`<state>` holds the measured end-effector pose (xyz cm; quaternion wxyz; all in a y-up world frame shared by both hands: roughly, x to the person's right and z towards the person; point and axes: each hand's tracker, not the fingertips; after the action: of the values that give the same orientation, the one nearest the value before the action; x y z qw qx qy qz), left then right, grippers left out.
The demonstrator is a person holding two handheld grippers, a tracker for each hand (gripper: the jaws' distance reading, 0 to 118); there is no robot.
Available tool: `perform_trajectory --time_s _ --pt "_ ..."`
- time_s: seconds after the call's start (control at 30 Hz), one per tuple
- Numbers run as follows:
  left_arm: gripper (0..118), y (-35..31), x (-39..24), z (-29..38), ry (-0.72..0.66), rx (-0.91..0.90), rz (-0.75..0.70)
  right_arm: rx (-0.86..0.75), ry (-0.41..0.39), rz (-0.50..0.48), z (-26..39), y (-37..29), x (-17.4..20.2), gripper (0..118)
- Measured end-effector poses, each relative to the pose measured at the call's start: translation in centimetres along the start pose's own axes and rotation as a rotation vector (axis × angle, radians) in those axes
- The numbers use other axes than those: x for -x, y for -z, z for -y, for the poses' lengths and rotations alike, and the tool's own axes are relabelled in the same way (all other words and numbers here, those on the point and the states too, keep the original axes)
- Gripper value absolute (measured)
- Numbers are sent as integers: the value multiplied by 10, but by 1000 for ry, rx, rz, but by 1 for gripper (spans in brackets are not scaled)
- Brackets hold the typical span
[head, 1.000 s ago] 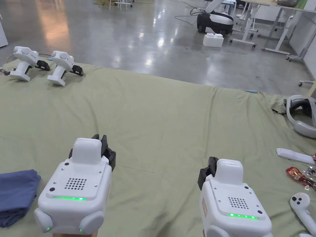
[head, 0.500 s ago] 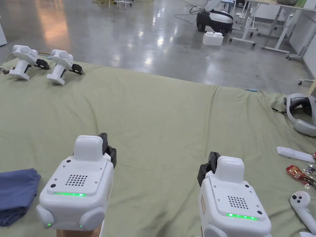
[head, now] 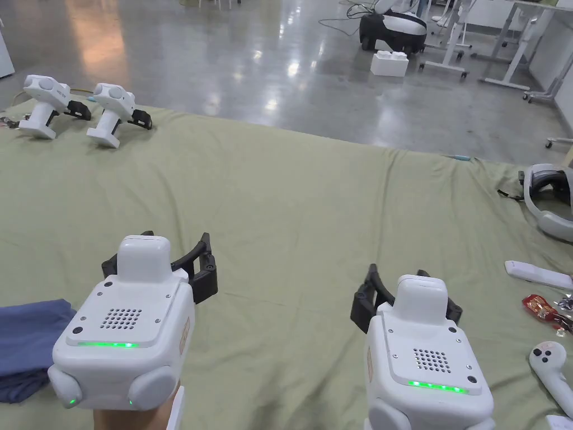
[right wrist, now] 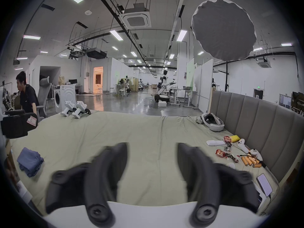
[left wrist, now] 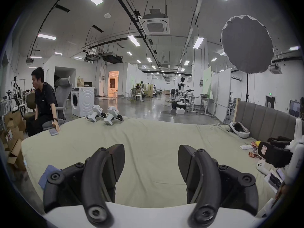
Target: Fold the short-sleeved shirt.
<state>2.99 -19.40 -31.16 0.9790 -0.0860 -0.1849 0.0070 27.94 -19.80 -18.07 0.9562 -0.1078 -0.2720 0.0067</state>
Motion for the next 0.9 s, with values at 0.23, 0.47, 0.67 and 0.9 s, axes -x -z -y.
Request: perform_trajectory --time_s 0.23,0.47,0.67,0.9 --pt "83 1 7 -2 23 1 -44 -13 -31 -26 -2 3 2 118" --pt "83 5 19 -4 -22 51 -6 14 46 -46 -3 6 0 118" --pt "91 5 24 0 -5 40 1 -26 60 -27 -5 2 -3 118" --pt "118 2 23 -2 -20 2 -19 -40 72 29 -4 -1 -3 118"
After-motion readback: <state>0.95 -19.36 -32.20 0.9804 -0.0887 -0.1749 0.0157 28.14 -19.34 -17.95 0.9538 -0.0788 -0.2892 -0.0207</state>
